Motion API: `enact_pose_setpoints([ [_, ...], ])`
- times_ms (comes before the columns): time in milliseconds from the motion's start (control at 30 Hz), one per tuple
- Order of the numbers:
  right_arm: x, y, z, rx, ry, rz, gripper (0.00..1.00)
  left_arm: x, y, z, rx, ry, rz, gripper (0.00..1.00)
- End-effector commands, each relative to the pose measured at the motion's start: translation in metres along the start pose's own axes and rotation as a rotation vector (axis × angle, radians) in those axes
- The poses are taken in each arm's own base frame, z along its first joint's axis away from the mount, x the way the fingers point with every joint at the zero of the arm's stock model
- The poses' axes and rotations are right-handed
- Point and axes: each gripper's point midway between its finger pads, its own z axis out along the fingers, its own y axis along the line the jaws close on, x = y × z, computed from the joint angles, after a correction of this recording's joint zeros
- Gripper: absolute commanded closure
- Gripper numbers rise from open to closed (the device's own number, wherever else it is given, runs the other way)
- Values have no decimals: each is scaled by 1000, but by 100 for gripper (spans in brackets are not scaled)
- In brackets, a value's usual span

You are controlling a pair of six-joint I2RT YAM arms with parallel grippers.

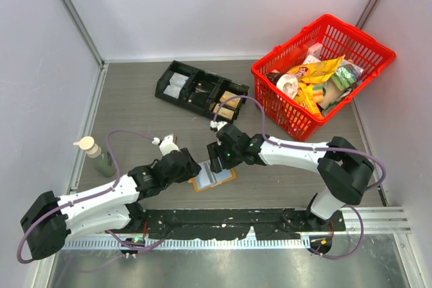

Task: Take the credit cards out of the card holder
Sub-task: Remove the credit card from the card holder.

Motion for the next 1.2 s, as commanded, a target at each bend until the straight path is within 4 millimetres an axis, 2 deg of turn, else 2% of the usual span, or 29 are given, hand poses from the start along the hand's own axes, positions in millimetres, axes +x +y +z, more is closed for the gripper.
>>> enact_pose_setpoints([
  [0, -28, -4, -17, 21, -143, 22, 36, -18, -31, 1, 58, -46, -3, 47],
  [100, -25, -7, -16, 21, -138, 26, 36, -21, -35, 5, 52, -55, 6, 45],
  [200, -20, -10, -14, 24, -126, 28, 36, -23, -30, 12, 18, -49, 9, 38],
  [300, -19, -11, -14, 18, -126, 35, 36, -24, -27, 16, 4, -37, 5, 34],
  [667, -7, -22, -7, 19, -104, 65, 36, -12, -30, 31, 13, 14, -12, 35],
  [1167, -1, -26, -3, 6, -90, 84, 37, -5, -19, 35, -38, 38, -5, 34],
])
